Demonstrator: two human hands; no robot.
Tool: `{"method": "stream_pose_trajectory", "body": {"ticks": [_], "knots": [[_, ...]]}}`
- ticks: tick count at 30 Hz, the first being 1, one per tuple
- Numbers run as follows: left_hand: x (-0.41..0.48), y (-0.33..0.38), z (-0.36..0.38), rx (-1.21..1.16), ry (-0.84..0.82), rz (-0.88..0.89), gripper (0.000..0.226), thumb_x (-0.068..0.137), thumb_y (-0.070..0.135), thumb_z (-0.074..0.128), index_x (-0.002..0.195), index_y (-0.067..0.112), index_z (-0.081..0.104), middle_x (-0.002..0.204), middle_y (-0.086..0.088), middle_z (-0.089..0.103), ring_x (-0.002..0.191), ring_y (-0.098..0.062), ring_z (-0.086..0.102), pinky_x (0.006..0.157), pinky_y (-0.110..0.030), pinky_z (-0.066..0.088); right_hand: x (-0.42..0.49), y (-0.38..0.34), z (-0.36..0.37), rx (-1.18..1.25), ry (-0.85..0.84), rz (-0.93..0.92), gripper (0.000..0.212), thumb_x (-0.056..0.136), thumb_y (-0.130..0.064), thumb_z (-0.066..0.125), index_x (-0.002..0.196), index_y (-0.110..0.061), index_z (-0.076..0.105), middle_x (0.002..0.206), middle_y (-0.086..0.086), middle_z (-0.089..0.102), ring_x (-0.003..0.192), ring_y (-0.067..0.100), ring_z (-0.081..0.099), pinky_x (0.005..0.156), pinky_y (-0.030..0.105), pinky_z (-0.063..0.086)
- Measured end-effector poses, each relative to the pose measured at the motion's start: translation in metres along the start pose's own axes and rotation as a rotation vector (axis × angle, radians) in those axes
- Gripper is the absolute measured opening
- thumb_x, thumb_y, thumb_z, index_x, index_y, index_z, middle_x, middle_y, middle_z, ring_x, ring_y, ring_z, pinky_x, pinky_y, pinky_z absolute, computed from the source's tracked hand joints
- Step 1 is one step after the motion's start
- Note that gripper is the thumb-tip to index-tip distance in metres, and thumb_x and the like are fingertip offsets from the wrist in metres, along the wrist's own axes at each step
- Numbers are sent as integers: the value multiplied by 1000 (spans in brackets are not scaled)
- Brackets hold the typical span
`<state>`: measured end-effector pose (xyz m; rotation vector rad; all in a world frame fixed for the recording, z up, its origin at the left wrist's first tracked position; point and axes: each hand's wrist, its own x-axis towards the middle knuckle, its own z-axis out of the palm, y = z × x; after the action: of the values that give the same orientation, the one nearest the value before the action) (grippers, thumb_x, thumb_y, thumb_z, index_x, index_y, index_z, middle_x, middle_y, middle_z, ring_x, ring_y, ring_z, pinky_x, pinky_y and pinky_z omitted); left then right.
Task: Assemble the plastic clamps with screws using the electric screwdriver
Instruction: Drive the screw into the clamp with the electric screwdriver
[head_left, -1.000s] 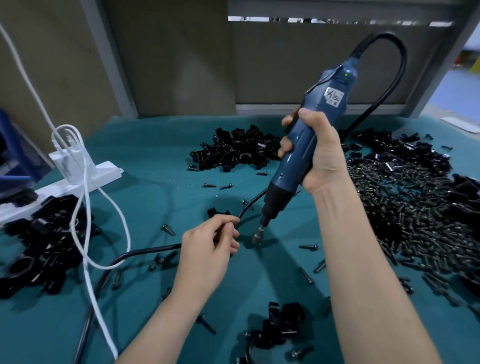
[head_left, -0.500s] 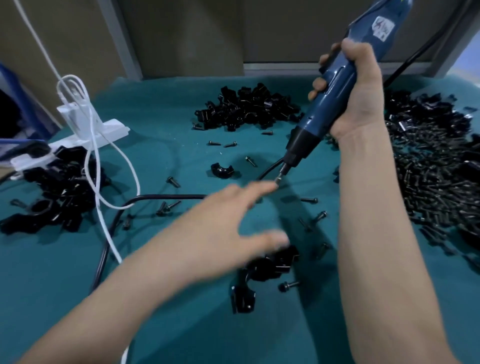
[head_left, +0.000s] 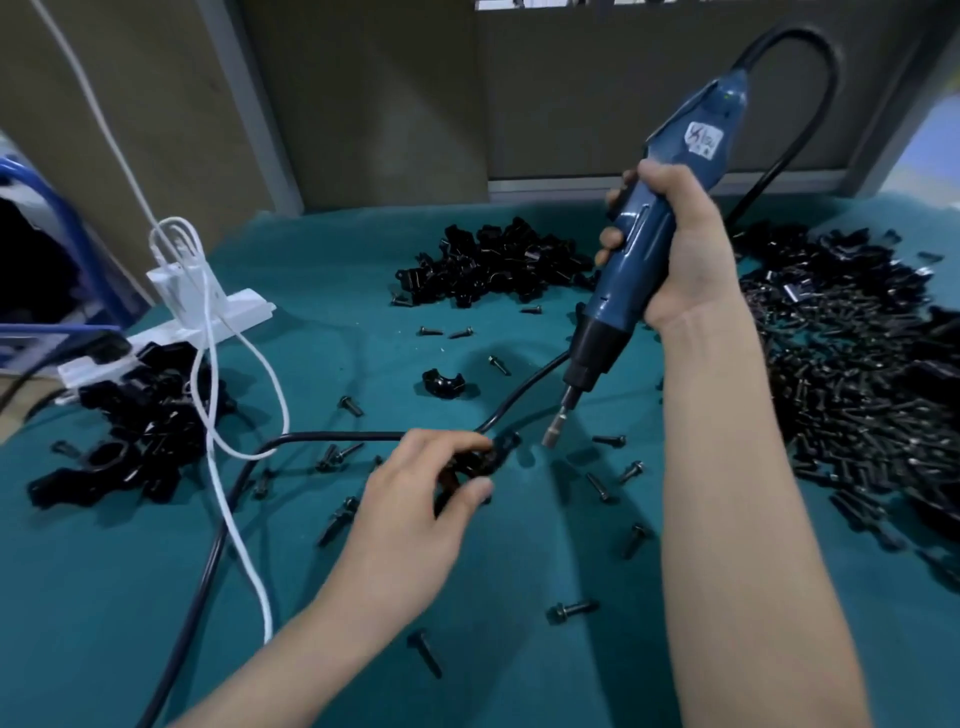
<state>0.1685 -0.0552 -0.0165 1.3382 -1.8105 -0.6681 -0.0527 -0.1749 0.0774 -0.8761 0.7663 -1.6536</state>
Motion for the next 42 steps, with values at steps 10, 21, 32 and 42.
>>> {"method": "stream_pose_trajectory", "body": {"ticks": [10,21,32,42], "knots": [[71,-1,-15,-1851,-207,-775,29,85,15,56,109,-1,59,97,-12,60,69,-17,64,37,-14,43,8,19,-15,-213,-76,324,26,87,-36,66,98,-14,59,70,5,68,54,18,61,50,24,51],[70,-16,-7,-1739,-266,-741,30,80,16,61,94,-9,71,93,-15,69,74,-21,73,47,-20,56,23,67,-28,-1108,216,459,53,78,-52,74,96,-5,57,91,8,58,80,25,58,61,34,44],[72,-19,-5,-1682,-230,-606,41,83,20,55,123,16,61,104,-12,72,86,-24,74,58,-46,60,-53,10,65,-1476,-698,-160,46,70,-47,77,112,-38,62,111,-17,59,100,-2,53,79,14,42],[72,-17,0,-1551,-234,-505,46,84,56,45,102,16,57,88,-10,72,74,-22,72,55,-38,58,-79,54,32,-1291,-634,-346,40,72,-19,85,106,-11,65,94,-6,62,85,6,57,77,13,47]]}}
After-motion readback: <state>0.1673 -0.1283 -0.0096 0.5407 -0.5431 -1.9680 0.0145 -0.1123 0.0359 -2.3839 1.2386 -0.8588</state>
